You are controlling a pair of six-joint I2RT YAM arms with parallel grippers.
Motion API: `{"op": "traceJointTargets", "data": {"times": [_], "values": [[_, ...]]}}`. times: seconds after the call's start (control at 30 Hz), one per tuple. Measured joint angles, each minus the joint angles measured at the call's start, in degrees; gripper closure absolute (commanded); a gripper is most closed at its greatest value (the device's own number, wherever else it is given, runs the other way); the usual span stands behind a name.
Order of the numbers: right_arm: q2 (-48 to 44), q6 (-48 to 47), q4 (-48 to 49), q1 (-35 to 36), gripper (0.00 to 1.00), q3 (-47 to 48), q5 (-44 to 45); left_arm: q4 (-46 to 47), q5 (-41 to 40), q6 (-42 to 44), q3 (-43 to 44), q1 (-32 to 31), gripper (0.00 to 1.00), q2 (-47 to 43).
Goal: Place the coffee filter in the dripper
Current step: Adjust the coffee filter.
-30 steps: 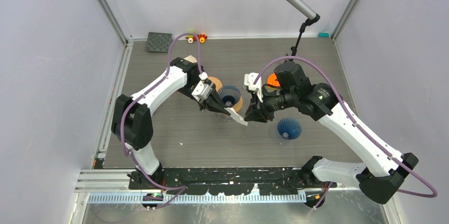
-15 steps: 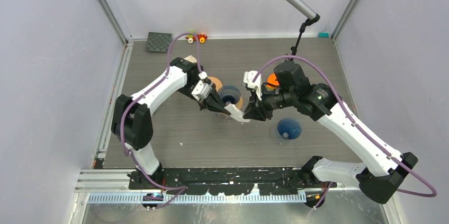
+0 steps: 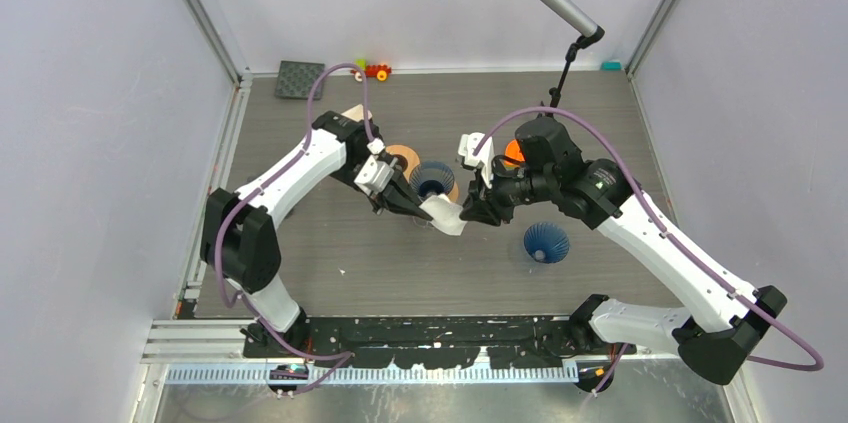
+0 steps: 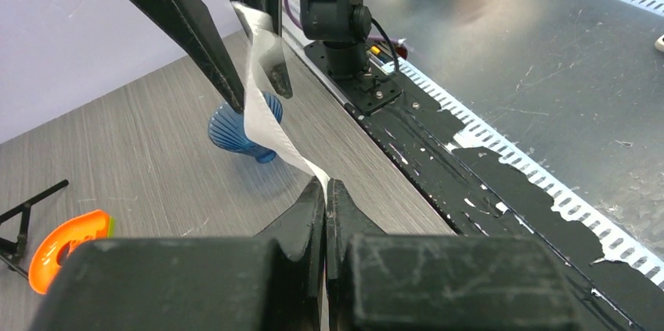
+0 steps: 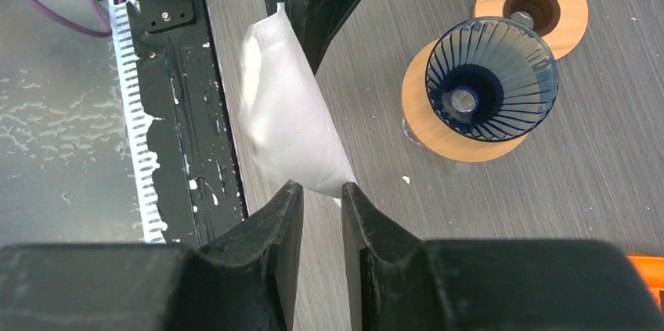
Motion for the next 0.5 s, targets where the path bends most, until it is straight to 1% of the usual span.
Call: {"op": "traceJointTargets", "data": {"times": [0.17, 0.3, 0.4, 0.5], "values": [[0.04, -0.15, 0.17, 0.0, 0.63, 0.0, 0.0, -0.02, 0.0, 0.0, -0.68, 0.0, 1.0, -0.04], [0.66, -0.48, 0.35, 0.0, 0.63, 0.02, 0.0, -0.04, 0.02, 0.0, -0.92, 0.0, 1.0, -0.11], [1.27, -0.72, 0.39, 0.0, 0.71, 0.04, 0.04, -0.07, 0.02, 0.0, -1.07, 0.0, 1.0, -0.13], [1.53, -0.92, 0.55, 0.0, 0.81, 0.04, 0.11, -0.09, 0.04, 0.0, -1.57, 0.0, 1.0, -0.31]]}}
